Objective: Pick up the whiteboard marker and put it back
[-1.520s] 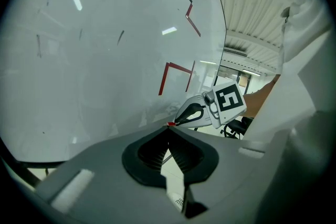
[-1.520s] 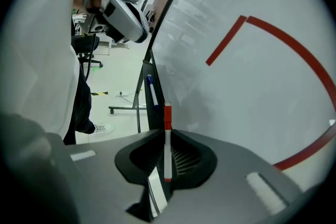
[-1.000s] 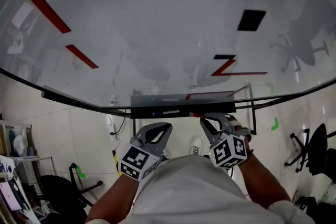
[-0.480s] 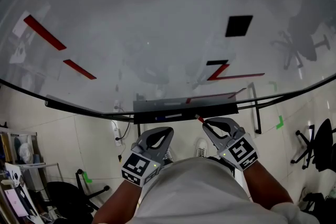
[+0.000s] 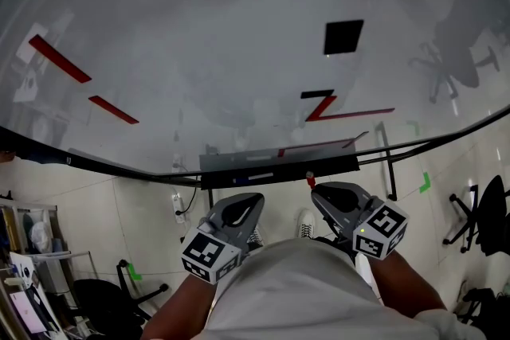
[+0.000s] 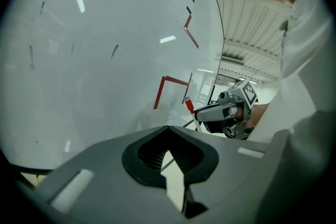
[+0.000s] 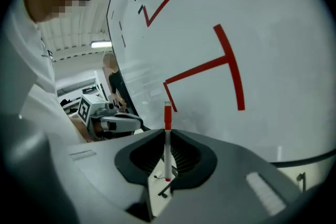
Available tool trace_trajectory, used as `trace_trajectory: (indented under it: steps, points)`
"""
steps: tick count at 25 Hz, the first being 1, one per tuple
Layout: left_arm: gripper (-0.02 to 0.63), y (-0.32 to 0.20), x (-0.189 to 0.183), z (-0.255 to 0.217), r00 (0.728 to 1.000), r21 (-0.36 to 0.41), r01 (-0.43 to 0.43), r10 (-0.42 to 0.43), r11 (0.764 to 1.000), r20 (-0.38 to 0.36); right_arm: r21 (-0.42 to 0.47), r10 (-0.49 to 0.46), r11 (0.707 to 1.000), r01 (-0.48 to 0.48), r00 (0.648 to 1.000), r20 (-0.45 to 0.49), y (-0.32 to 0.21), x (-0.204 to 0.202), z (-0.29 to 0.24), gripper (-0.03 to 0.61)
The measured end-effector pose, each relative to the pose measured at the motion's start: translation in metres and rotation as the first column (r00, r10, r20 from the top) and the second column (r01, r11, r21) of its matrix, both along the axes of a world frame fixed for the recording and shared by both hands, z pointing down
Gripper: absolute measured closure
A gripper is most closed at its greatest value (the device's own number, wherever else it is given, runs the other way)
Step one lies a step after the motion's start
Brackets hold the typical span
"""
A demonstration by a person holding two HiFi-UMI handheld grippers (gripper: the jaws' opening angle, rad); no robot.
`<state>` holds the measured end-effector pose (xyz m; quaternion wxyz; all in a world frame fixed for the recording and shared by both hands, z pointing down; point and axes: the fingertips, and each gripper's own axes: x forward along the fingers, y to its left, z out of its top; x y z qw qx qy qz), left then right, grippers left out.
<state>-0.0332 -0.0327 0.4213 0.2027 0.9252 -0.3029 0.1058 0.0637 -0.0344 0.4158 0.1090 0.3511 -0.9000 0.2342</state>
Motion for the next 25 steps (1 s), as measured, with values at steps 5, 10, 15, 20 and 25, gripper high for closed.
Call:
trace_trajectory:
  steps: [5,10,15,20,25]
  points:
    - [0.597,0.0005,0.0032,-0.0022,1.000,0.007,-0.014,0.014,1.000,-0.006,0.000,0.008,1.000,-0.008,1.000,0.003,0.0043,0.0018,-0.0015,0.540]
    - [0.597,-0.0008,0.0032,-0.0038,1.000,0.014,-0.012,0.012,1.000,-0.002,-0.002,-0.004,1.000,0.004,1.000,0.003,0.0072,-0.0020,-0.0002,0.538]
    - [0.598,-0.0012,0.0000,0.0003,1.000,0.013,-0.002,0.002,1.000,0.018,0.003,-0.008,1.000,0.008,1.000,-0.003,0.0069,-0.0037,0.0008,0.540]
    - [0.597,0.0012,0.0018,-0.0006,1.000,0.004,-0.013,0.013,1.000,-0.009,0.011,-0.005,1.000,0.005,1.000,-0.002,0.0045,-0.0036,-0.0017,0.538]
    - [0.597,0.0010,0.0036,-0.0018,1.000,0.016,-0.018,0.019,1.000,-0.008,0.017,-0.004,1.000,0.005,1.000,-0.004,0.0018,-0.0032,-0.0037,0.540]
